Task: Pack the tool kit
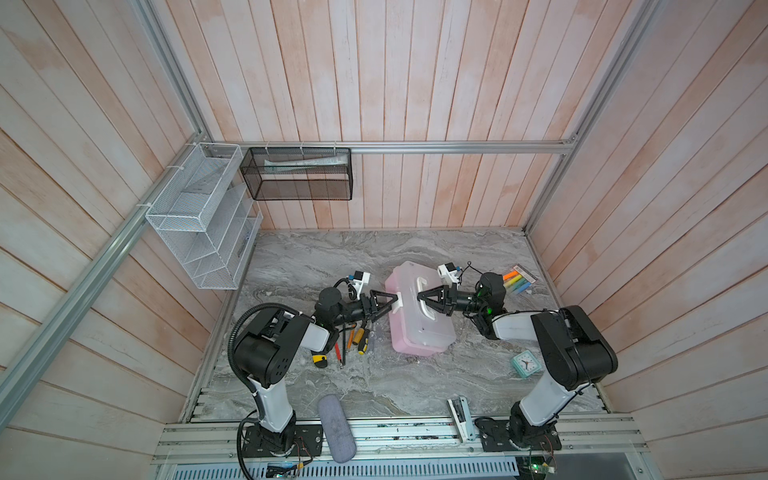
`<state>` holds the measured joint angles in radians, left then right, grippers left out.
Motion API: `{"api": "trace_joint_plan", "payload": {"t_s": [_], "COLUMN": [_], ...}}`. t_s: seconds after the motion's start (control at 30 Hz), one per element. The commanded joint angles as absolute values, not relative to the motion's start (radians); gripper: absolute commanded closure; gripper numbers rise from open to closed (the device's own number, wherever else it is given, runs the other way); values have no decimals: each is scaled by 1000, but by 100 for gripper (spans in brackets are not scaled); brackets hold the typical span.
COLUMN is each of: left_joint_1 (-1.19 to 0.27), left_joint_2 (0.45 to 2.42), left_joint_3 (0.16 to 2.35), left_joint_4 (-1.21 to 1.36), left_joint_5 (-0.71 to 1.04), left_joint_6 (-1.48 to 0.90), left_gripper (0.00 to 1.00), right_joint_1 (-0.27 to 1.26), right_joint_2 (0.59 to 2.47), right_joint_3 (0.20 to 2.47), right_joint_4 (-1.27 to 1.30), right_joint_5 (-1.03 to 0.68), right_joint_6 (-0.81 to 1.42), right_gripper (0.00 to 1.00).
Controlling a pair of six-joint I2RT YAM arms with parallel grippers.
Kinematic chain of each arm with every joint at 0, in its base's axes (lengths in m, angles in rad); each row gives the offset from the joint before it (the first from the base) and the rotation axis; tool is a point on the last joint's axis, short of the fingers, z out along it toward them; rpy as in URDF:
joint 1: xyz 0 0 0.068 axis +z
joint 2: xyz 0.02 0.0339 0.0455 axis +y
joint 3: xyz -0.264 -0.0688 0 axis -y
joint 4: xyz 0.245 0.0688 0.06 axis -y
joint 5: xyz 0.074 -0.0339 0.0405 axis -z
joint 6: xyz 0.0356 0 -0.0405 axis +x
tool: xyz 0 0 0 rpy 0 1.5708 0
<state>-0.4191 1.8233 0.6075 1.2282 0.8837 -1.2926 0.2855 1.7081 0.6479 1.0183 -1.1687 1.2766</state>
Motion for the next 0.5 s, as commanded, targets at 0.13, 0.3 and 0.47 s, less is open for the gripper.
{"api": "trace_joint_plan", "payload": {"t_s": [0.13,0.3,0.47], "left_joint_1": [-411,-399,-401], "left_joint_2": [1779,1629,1433], "left_joint_3": [630,619,709], "left_joint_4": [1547,1002,322], "left_joint_5": [964,858,509], "left_joint_6": [-1455,-1115,-730], "left_gripper": [14,15,13], "right_joint_1": [298,297,314], "right_joint_2": [1751,1691,1583], "right_joint_3": [636,681,806], "right_joint_4": [739,528,165], "right_joint_5": [-1047,-954,-762], "right_joint_6": [1042,917,700], "right_gripper": [100,100,100]}}
